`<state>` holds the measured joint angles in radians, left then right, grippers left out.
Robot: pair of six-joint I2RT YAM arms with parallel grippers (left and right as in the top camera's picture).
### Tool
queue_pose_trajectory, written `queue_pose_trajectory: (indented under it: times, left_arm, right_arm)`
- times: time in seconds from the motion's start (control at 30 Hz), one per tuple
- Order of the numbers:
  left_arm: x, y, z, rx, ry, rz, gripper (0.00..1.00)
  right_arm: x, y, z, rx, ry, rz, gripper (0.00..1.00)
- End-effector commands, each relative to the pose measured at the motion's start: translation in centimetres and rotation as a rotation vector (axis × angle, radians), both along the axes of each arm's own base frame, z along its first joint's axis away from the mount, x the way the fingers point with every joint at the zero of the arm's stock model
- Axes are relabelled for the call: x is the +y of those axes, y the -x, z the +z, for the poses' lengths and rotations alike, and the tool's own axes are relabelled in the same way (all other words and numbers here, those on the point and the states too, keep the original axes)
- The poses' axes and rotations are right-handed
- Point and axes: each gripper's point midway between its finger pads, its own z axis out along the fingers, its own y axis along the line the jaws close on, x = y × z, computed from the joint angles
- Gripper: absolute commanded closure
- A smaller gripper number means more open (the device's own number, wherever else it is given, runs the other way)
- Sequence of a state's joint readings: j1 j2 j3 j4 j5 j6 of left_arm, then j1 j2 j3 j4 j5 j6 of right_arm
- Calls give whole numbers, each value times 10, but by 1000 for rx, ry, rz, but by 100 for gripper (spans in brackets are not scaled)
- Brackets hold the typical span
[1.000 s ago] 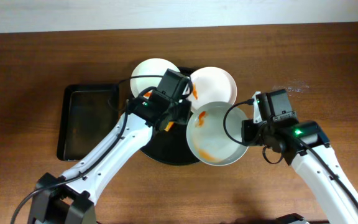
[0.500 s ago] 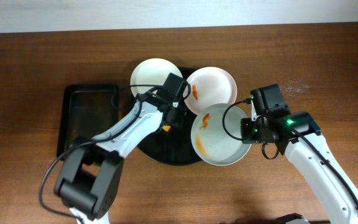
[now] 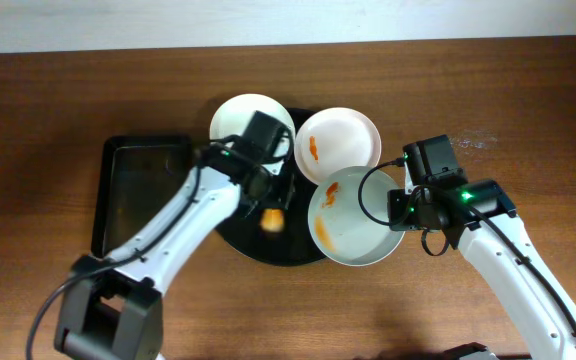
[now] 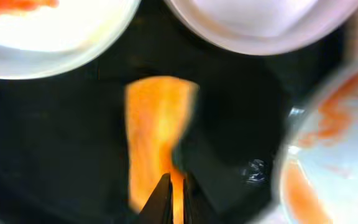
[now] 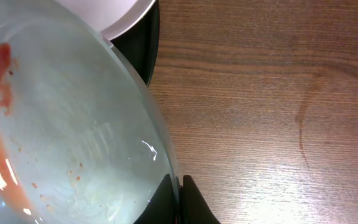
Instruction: Clean dirty plates on tray and stack at the side
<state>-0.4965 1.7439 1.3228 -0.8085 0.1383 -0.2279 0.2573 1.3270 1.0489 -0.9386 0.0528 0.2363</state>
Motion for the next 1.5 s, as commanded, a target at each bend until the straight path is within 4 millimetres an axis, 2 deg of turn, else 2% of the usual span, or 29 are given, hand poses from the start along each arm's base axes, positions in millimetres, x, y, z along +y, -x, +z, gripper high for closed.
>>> queue_pose_trajectory:
  times: [0.0,0.07,0.13,0.17,0.2,0.3,0.4,0.43,0.47,0.53,0.57,0.7,0.77,0.9,0.97,1.07,1.17,1.2,1.27,1.33,1.4,1.47]
  left_arm:
    - [-8,4,12,156,283,9,94]
    - [12,-4,3,182,288,70,94]
    - [16,-8,6,194,376,33,94]
    - [18,-11,9,186,396,24,88]
    - [24,-12,5,171,360,23,66]
    - [20,-8,-8,159,254,5,40]
    - [14,-3,-25,127,80,3,30]
    - [11,-3,-28,109,43,13,30]
    - [4,-5,-27,81,37,-5,30]
    - [-5,-3,-26,75,43,-13,29]
    - [-8,1,-27,82,39,-19,29]
    - [8,5,-34,70,-100,68,23]
    - [-3,16,-41,85,-110,32,23]
    - [-16,29,-64,107,-169,40,30]
    - [-20,34,-77,127,-189,22,38]
    - [-8,28,-85,101,-265,42,58]
    - [-7,24,-81,84,-274,47,90]
    - [-7,24,-78,83,-274,48,96]
    - [-10,20,-56,62,-258,49,99]
    - [-16,12,-17,-5,-203,56,100]
    - [-18,12,6,-14,-127,64,100]
    - [-19,16,11,52,-29,47,100]
  right_arm:
    - [0,-4,7,-22,4,-4,96]
    - [0,-4,7,-22,5,-4,96]
    - [0,-4,7,-22,5,-3,95]
    - [0,-5,7,-23,6,-4,93]
    - [-6,-6,8,-31,39,-18,87]
    - [-17,-9,12,-40,56,-56,86]
    - [-11,-10,21,-30,-39,-56,91]
    - [-6,-9,21,-20,-65,-42,86]
    - [-5,-6,20,-9,-68,-40,56]
    - [-9,-4,18,4,-58,-52,28]
    - [-13,-3,18,10,-58,-68,21]
    - [-47,2,14,53,-98,-216,19]
    - [-54,6,12,77,-128,-226,20]
    - [-54,5,12,76,-137,-229,19]
    - [-54,5,12,75,-136,-230,19]
    - [-54,5,12,75,-136,-230,19]
    - [-54,4,12,73,-137,-229,19]
    - [-54,4,12,73,-137,-229,19]
    - [-54,4,12,73,-137,-229,19]
    - [-54,4,12,73,-137,-229,19]
    - [-54,5,12,75,-137,-229,20]
    - [-54,5,12,75,-137,-229,20]
